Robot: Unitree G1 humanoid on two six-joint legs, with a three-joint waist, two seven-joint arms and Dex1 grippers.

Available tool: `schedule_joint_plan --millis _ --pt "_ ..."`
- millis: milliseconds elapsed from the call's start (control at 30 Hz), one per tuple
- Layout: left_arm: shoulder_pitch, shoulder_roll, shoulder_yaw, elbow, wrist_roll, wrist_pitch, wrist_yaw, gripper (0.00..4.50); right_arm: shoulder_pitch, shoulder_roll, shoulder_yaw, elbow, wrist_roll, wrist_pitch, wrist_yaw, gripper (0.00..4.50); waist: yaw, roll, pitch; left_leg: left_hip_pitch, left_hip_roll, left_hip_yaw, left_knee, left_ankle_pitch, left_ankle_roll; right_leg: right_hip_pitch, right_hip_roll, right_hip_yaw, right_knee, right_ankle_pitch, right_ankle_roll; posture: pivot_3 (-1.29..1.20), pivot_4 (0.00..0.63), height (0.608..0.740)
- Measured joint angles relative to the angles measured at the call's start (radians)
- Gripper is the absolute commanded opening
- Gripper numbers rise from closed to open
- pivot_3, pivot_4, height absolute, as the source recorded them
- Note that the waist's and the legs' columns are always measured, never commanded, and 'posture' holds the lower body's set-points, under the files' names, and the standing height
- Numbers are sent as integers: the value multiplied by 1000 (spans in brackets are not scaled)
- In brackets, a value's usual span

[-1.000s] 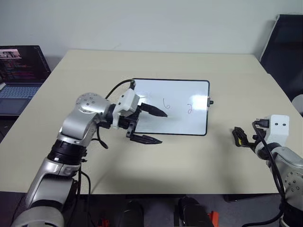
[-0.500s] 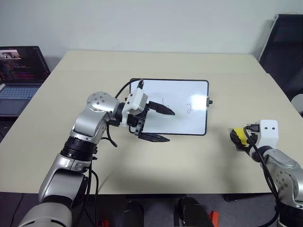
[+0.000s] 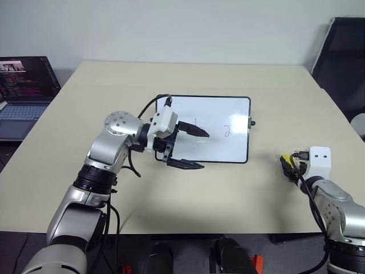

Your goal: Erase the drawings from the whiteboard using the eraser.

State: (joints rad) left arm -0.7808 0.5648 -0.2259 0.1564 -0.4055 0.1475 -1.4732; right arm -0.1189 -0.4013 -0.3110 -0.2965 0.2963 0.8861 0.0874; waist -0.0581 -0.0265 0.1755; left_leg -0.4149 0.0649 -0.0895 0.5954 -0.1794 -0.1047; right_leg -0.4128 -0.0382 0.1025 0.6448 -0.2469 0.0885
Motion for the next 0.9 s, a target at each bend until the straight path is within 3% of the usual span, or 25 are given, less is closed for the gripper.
schedule_joint_plan --millis 100,133,300,400,667,767,900 --pt "0 0 2 2 2 -1 1 4500 -14 9 5 11 -2 -5 0 1120 0 0 0 0 0 0 0 0 0 0 0 0 0 0 0 0 150 740" --pt "0 0 7 3 3 0 4 4500 -17 10 11 11 -3 -7 0 1003 0 0 0 0 0 0 0 0 0 0 0 0 0 0 0 0 150 740" --pt "5 9 30 0 17 20 50 4500 -12 9 24 3 -10 -17 7 997 0 0 0 0 0 0 0 0 0 0 0 0 0 0 0 0 150 740" --pt "35 20 42 -18 43 23 111 4500 34 -46 83 -62 -36 -44 54 997 0 1 0 0 0 0 0 0 0 0 0 0 0 -1 0 0 150 740" --pt "159 82 68 -228 51 159 225 4500 52 -103 220 -292 -55 -98 154 997 -1 1 1 0 0 0 0 0 0 -1 0 0 1 -1 0 0 150 740" --pt "187 107 69 -246 60 193 255 4500 -27 -86 226 -301 -38 -78 162 997 0 0 1 -1 0 0 2 0 0 -1 0 0 1 -1 0 0 150 740" --pt "191 118 70 -240 101 218 317 4500 -206 -97 337 -267 -63 -88 197 997 -2 -1 2 0 0 -1 3 0 0 0 0 0 1 0 0 0 150 740"
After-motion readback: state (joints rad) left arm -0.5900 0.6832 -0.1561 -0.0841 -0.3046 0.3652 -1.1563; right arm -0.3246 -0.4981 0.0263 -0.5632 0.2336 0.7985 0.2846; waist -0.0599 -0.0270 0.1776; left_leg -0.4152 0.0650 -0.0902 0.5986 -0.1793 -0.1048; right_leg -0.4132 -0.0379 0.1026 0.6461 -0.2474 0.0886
